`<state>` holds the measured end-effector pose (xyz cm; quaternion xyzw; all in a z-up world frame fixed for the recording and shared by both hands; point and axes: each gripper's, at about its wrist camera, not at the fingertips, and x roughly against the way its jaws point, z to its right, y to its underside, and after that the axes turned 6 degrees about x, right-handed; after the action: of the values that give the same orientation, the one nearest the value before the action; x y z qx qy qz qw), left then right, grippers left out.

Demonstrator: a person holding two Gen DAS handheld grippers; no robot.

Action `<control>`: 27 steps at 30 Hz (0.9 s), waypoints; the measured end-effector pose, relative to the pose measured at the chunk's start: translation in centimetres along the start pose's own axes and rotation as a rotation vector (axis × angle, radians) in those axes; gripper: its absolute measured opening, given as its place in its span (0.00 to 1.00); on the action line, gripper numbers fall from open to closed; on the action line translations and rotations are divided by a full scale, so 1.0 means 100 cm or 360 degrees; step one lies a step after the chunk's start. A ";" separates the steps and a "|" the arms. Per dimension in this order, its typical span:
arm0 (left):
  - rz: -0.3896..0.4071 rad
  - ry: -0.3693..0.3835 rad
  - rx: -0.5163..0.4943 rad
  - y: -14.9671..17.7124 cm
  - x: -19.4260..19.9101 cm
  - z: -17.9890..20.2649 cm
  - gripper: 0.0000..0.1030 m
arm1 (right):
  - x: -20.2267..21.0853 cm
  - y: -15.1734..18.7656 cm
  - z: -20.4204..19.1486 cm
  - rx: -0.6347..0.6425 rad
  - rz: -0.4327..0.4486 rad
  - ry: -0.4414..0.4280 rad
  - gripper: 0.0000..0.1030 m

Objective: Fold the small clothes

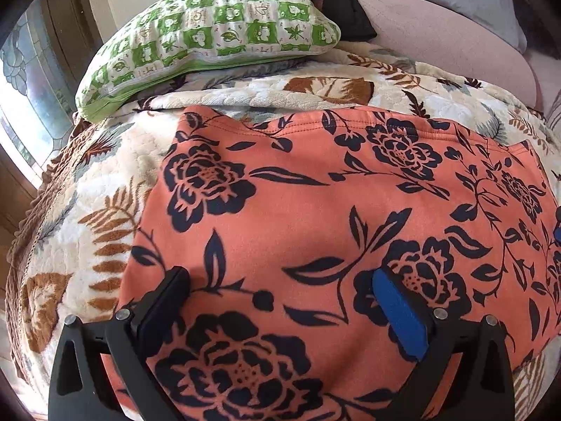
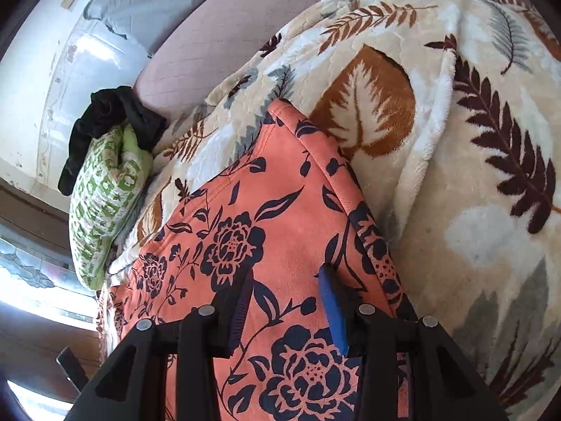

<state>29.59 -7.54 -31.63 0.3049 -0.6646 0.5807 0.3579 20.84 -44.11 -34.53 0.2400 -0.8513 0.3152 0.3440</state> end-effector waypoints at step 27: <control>0.0001 0.0450 0.0573 0.088 0.076 -0.084 0.98 | 0.000 0.087 -0.084 0.0276 -0.0219 -0.0560 0.48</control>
<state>19.17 2.07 -29.64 0.2794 -0.4936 0.7269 0.3871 19.04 -32.26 -33.02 0.3776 -0.8495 0.3164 0.1887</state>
